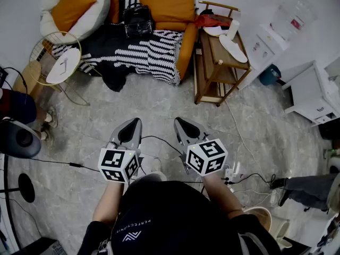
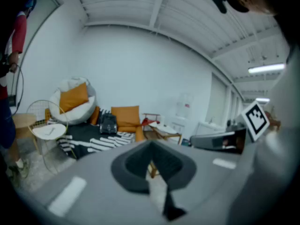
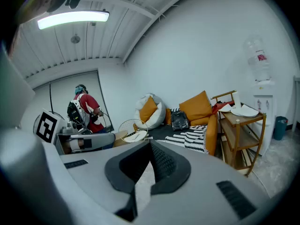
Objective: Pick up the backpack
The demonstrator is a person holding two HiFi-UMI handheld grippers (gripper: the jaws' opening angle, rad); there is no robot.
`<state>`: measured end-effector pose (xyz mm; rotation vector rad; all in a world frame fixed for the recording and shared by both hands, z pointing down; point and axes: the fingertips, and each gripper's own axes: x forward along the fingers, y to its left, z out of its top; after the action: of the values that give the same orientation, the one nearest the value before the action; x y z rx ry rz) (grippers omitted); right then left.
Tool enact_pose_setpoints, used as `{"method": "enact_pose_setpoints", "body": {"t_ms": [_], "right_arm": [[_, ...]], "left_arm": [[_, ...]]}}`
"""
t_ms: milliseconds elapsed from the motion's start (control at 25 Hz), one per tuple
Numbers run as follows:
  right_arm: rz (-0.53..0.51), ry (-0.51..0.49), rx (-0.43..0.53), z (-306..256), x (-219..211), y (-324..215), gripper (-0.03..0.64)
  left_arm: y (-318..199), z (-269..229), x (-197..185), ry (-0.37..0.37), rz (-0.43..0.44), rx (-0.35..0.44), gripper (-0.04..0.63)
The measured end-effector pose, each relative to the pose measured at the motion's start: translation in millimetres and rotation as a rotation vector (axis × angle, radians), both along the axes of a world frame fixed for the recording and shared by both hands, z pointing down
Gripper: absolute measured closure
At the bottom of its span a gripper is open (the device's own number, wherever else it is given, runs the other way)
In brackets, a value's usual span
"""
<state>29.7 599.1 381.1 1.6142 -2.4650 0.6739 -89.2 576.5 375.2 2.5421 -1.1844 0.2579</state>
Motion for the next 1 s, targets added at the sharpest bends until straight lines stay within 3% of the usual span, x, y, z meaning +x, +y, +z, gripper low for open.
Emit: {"method": "enact_pose_setpoints", "body": {"t_ms": [480,720,1000], "right_arm": [[-0.009,0.002,-0.007,10,-15,-73,0.623],[-0.01,-0.009,-0.033,21,-9,-78,0.623],[-0.004,-0.01,-0.032,29,17,-120,0.623]], "left_arm": [[-68,18,-29,-0.009,-0.033,-0.023,0.589],[-72,22,-29,-0.024,-0.04,-0.015,0.589],[-102,30,-26,0.017,-0.093,-0.049,0.589]]}}
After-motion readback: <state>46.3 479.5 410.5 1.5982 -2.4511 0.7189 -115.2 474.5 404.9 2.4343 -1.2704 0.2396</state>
